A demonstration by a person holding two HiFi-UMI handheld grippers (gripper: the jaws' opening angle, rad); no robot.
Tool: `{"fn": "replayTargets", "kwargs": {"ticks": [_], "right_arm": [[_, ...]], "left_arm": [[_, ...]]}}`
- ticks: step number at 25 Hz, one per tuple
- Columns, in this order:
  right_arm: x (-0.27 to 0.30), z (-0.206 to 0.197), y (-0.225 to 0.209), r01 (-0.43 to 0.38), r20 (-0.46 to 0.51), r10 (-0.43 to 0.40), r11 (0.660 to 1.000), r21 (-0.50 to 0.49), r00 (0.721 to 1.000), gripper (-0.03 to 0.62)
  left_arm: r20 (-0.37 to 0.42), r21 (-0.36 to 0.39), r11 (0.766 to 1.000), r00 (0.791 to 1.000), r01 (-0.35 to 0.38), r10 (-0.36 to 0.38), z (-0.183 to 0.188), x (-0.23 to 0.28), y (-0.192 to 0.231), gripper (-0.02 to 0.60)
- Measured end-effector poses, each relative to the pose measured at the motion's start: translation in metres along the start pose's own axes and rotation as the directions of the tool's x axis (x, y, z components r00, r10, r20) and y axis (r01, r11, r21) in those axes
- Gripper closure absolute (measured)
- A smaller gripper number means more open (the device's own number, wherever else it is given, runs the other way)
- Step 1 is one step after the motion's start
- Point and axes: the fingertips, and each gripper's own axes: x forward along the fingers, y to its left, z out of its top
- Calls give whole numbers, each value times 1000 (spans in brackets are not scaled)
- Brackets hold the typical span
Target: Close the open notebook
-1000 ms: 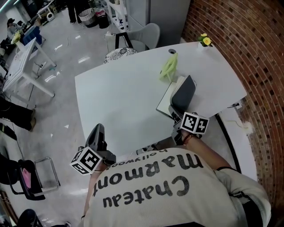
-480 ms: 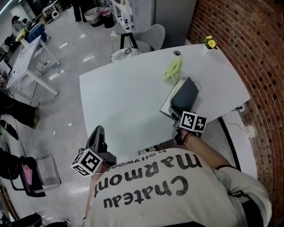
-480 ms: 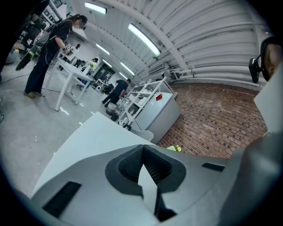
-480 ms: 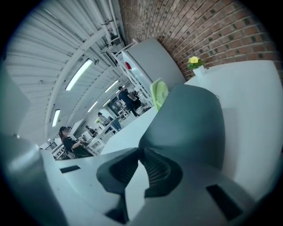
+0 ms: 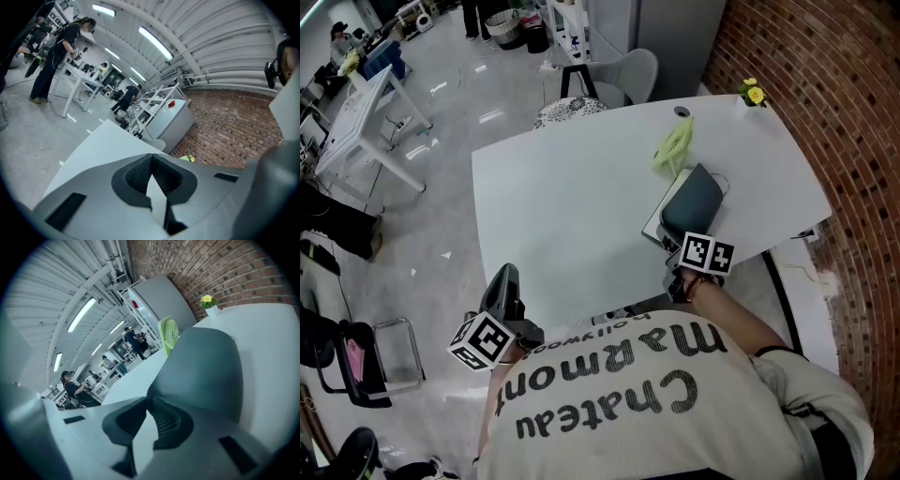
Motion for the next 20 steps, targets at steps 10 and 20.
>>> {"fn": "replayTargets", "kwargs": {"ticks": [10, 20], "right_arm": [[12, -8, -6, 24, -37, -23, 1000, 18, 999, 548], [22, -14, -9, 59, -75, -58, 998, 13, 995, 543]], "left_arm": [[-25, 2, 1000, 1000, 13, -13, -8, 4, -3, 580], [-24, -2, 1000, 1000, -4, 4, -4, 4, 5, 580]]}}
